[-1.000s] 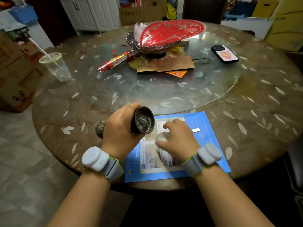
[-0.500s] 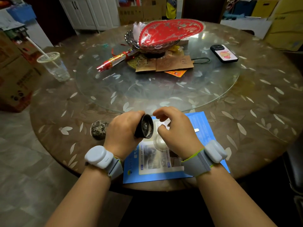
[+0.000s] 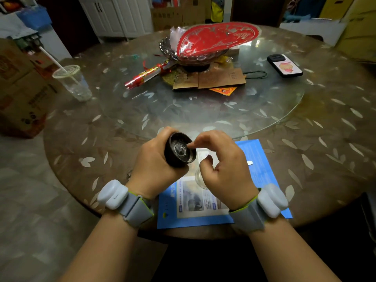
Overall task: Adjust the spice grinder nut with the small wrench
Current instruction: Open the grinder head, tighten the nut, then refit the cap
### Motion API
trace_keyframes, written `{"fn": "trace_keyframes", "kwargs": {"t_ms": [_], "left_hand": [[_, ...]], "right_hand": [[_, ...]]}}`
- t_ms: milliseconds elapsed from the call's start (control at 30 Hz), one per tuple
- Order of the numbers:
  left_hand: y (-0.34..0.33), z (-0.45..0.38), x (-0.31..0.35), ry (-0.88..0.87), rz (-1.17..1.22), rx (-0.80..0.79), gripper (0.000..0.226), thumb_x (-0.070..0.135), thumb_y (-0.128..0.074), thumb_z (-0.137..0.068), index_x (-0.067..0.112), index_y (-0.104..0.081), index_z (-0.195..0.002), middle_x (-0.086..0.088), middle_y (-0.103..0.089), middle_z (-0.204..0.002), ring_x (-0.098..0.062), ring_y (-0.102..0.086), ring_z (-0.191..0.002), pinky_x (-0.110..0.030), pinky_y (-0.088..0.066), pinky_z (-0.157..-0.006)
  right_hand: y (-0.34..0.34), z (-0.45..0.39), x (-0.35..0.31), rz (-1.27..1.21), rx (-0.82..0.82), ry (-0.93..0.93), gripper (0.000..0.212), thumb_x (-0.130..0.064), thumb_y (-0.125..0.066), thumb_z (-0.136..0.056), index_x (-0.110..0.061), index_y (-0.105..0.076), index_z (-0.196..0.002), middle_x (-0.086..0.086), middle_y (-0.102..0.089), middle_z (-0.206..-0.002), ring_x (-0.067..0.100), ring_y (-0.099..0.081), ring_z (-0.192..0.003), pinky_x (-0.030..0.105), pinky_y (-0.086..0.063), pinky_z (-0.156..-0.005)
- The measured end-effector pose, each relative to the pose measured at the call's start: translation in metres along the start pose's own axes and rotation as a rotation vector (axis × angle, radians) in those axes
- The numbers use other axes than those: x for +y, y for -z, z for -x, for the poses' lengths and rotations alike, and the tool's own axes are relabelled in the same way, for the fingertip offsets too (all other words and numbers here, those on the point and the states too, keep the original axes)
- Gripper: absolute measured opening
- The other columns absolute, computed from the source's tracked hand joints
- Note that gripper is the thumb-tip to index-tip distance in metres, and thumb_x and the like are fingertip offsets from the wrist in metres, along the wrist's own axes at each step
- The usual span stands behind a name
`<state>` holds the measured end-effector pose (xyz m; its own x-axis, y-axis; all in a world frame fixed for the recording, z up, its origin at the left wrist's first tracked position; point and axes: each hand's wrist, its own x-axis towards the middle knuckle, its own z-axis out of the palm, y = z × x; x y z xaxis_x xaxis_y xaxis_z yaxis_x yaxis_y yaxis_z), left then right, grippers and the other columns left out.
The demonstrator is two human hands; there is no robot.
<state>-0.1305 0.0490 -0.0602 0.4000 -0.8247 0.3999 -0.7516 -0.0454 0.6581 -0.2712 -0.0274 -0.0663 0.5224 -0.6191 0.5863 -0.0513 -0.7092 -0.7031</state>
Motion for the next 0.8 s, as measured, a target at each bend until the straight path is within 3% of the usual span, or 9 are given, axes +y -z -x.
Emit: {"fn": "trace_keyframes", "kwargs": {"t_ms": [67,233,367,500,633,800], "left_hand": [[0.002,0.000,0.002,-0.004,0.007,-0.040,0.043,0.018,-0.072,-0.054,0.026,-0.057,-0.094,0.008,-0.065,-0.083,-0.017,-0.064,-0.078,-0.039,-0.053,-0.067],[0.007,-0.007,0.000,-0.004,-0.010,-0.136,0.041,0.017,-0.073,-0.054,0.025,-0.057,-0.091,0.007,-0.062,-0.079,-0.014,-0.061,-0.075,-0.035,-0.051,-0.065],[0.011,-0.012,-0.005,-0.028,-0.033,-0.167,0.042,0.014,-0.077,-0.056,0.026,-0.058,-0.091,0.008,-0.063,-0.081,-0.016,-0.062,-0.076,-0.039,-0.051,-0.065],[0.010,-0.013,-0.006,-0.052,-0.101,-0.129,0.042,0.030,-0.068,-0.054,0.030,-0.054,-0.094,0.006,-0.063,-0.082,-0.025,-0.063,-0.077,-0.043,-0.052,-0.064],[0.007,-0.011,-0.005,-0.073,-0.125,-0.077,0.043,0.030,-0.070,-0.056,0.029,-0.054,-0.096,0.005,-0.063,-0.083,-0.027,-0.063,-0.078,-0.043,-0.052,-0.065],[0.004,-0.009,-0.005,-0.116,-0.141,-0.040,0.043,0.036,-0.065,-0.058,0.029,-0.053,-0.098,0.004,-0.065,-0.087,-0.027,-0.064,-0.080,-0.045,-0.052,-0.065]], "right_hand": [[0.002,0.002,0.004,0.099,-0.023,0.081,0.041,0.005,-0.045,-0.060,-0.008,-0.063,-0.093,-0.001,-0.068,-0.090,0.020,-0.060,-0.093,0.041,-0.047,-0.078],[0.007,0.003,0.005,0.389,-0.078,0.338,0.034,0.000,-0.042,-0.064,-0.006,-0.068,-0.086,0.006,-0.065,-0.077,0.028,-0.062,-0.088,0.039,-0.043,-0.075],[0.007,0.001,0.003,0.459,-0.161,0.441,0.033,0.002,-0.041,-0.070,-0.006,-0.068,-0.087,0.003,-0.065,-0.074,0.030,-0.064,-0.084,0.037,-0.039,-0.077],[0.008,-0.002,0.002,0.279,-0.156,0.254,0.039,-0.004,-0.040,-0.061,-0.009,-0.066,-0.090,0.000,-0.066,-0.081,0.022,-0.062,-0.086,0.040,-0.041,-0.080],[0.003,0.006,-0.004,0.065,-0.047,0.028,0.040,0.002,-0.044,-0.055,-0.012,-0.061,-0.088,-0.010,-0.068,-0.084,0.008,-0.057,-0.085,0.035,-0.040,-0.082],[0.000,0.010,-0.008,-0.107,-0.049,-0.186,0.042,0.006,-0.043,-0.057,-0.018,-0.056,-0.090,-0.012,-0.070,-0.084,0.006,-0.060,-0.090,0.031,-0.042,-0.083]]}}
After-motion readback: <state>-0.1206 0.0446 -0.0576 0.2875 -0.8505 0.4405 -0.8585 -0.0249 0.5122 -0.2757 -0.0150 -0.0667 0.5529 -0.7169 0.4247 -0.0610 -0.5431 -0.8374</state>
